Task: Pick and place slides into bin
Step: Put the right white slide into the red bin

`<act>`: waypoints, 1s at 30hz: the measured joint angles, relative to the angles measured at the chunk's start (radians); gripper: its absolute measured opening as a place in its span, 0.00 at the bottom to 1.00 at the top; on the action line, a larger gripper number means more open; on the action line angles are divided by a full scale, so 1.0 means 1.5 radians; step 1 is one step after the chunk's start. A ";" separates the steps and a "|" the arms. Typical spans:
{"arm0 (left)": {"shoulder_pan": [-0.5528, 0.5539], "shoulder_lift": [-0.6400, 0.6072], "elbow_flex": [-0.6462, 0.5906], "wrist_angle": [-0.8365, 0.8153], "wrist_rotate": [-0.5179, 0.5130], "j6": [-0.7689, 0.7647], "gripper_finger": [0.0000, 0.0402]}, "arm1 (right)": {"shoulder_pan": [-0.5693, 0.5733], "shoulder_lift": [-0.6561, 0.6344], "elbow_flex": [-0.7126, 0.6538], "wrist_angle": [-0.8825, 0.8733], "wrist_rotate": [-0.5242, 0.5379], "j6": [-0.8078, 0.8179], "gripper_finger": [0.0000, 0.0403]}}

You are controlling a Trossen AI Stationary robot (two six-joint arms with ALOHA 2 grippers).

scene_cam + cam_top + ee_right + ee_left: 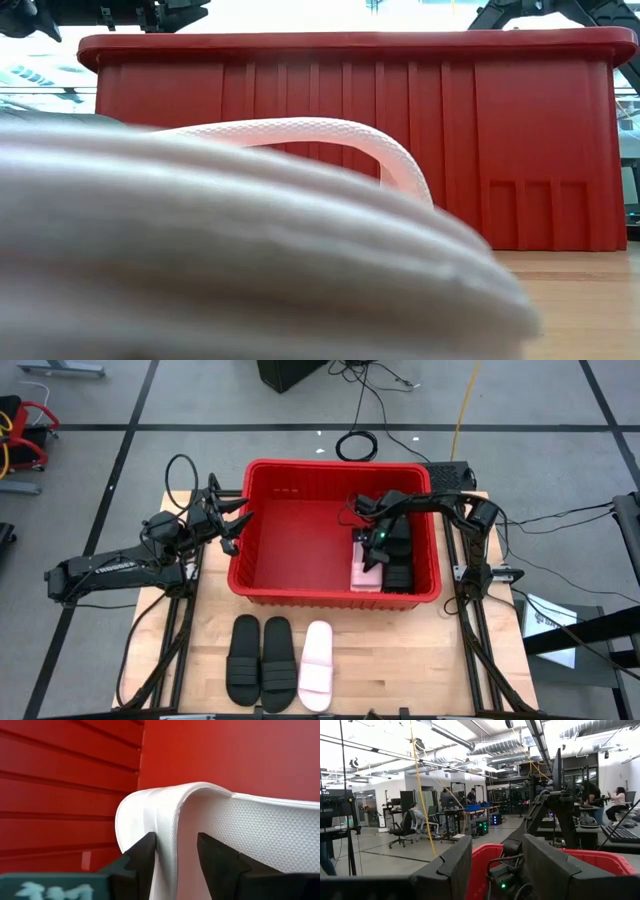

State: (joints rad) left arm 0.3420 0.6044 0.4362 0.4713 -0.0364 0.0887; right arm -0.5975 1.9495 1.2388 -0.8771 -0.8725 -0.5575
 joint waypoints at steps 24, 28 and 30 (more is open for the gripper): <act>0.000 0.000 0.000 -0.003 -0.012 0.004 0.46 | -0.064 -0.164 0.001 0.245 0.133 0.124 0.33; 0.000 0.000 0.000 -0.003 -0.012 0.004 0.46 | -0.064 -0.192 0.001 0.306 0.190 0.153 0.33; 0.000 0.000 0.000 -0.003 -0.012 0.004 0.46 | -0.063 -0.205 0.001 0.331 0.227 0.176 0.33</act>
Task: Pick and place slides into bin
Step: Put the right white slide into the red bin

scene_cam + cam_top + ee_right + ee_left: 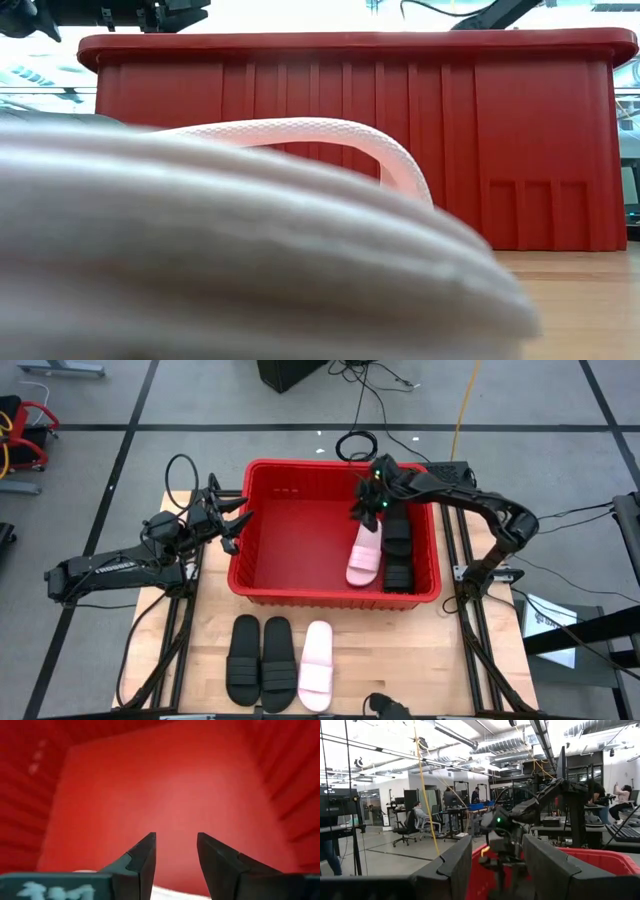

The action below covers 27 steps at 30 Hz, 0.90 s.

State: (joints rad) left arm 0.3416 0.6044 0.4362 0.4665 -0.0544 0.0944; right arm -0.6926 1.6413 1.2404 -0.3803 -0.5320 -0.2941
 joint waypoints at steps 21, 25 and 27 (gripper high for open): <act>0.000 0.000 0.000 -0.001 0.000 0.004 0.46 | 0.062 -0.021 -0.121 0.040 0.146 -0.045 0.31; 0.000 0.000 0.000 -0.001 0.000 0.005 0.46 | 0.078 -0.020 -0.140 0.036 0.233 -0.045 0.31; 0.000 0.000 0.000 -0.001 0.000 0.005 0.46 | 0.084 -0.021 -0.144 0.032 0.231 -0.045 0.31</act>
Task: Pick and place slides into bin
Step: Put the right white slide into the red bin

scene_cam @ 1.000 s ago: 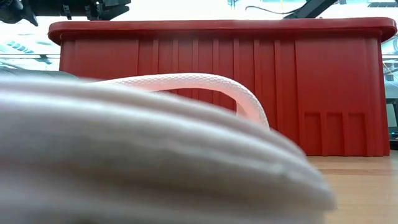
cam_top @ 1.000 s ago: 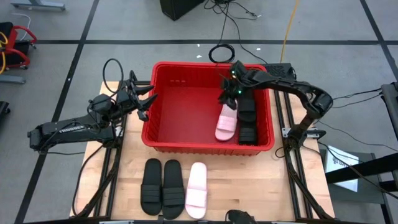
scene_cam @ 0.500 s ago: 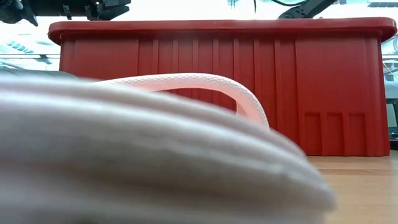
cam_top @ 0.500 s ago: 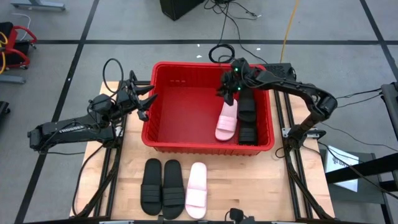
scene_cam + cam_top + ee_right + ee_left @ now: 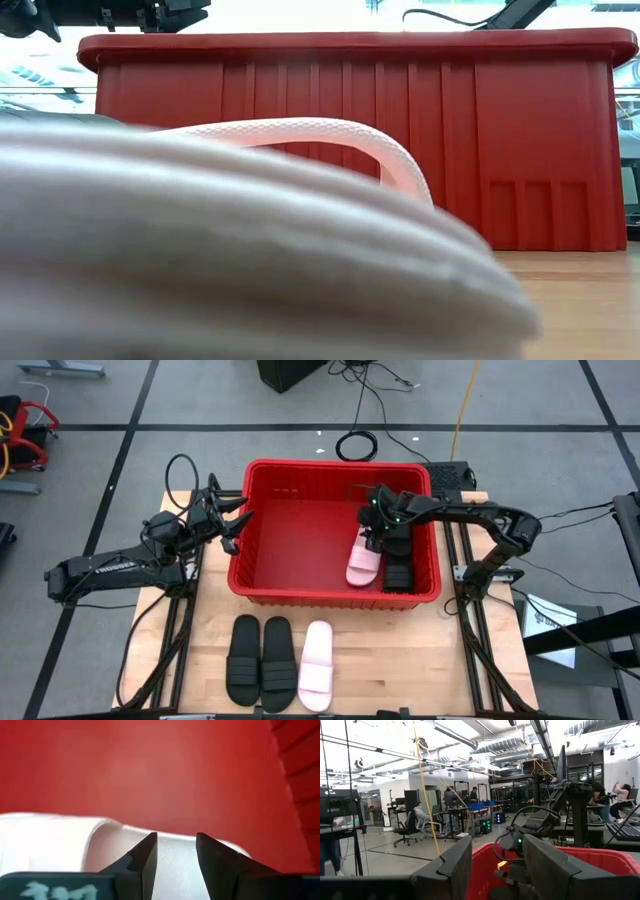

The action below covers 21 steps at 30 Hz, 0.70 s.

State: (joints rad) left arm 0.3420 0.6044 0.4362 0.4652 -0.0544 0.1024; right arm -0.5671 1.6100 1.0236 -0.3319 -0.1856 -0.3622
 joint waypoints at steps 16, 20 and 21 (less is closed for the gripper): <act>0.000 0.000 0.000 0.001 0.000 -0.001 0.46 | 0.044 0.000 -0.001 -0.047 -0.120 -0.013 0.31; 0.000 0.000 0.000 0.000 0.000 -0.001 0.46 | 0.043 0.000 -0.001 -0.065 -0.156 -0.011 0.31; 0.000 0.000 0.000 0.000 0.000 -0.001 0.46 | 0.043 0.000 -0.001 -0.071 -0.156 -0.011 0.31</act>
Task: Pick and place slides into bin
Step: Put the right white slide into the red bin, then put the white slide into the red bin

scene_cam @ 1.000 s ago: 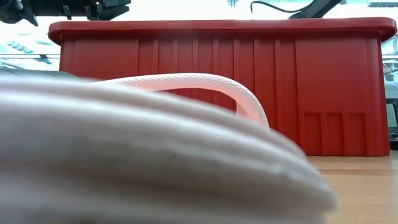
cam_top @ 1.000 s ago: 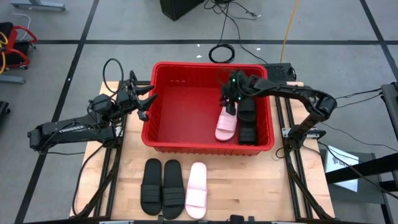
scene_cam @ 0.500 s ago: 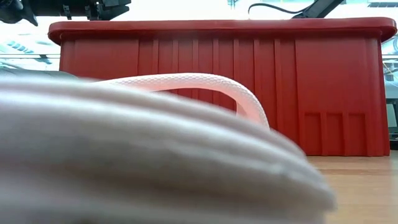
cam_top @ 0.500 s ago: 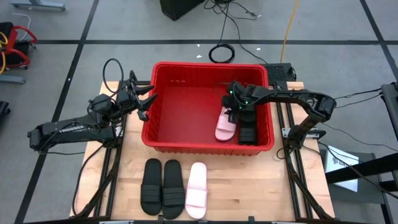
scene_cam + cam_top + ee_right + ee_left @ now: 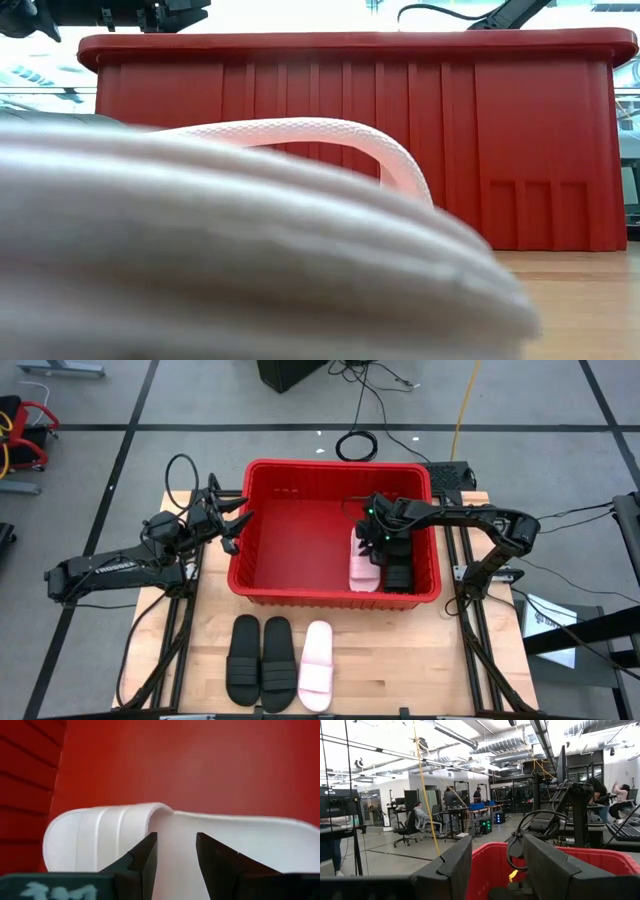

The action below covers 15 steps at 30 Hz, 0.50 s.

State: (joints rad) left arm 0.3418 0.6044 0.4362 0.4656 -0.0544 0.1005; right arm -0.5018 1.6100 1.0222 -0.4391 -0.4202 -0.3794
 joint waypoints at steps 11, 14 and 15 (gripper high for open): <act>0.000 0.000 0.000 0.000 0.000 0.000 0.46 | 0.000 0.000 0.000 0.003 0.097 0.012 0.31; 0.000 0.000 0.000 0.000 0.000 0.000 0.46 | 0.000 0.000 0.000 0.029 0.147 0.018 0.31; 0.000 0.000 0.000 0.000 0.000 0.000 0.46 | 0.000 0.000 0.000 0.040 0.163 0.020 0.31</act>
State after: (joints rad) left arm 0.3419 0.6044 0.4362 0.4652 -0.0547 0.1005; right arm -0.5022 1.6100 1.0222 -0.3787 -0.1755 -0.3490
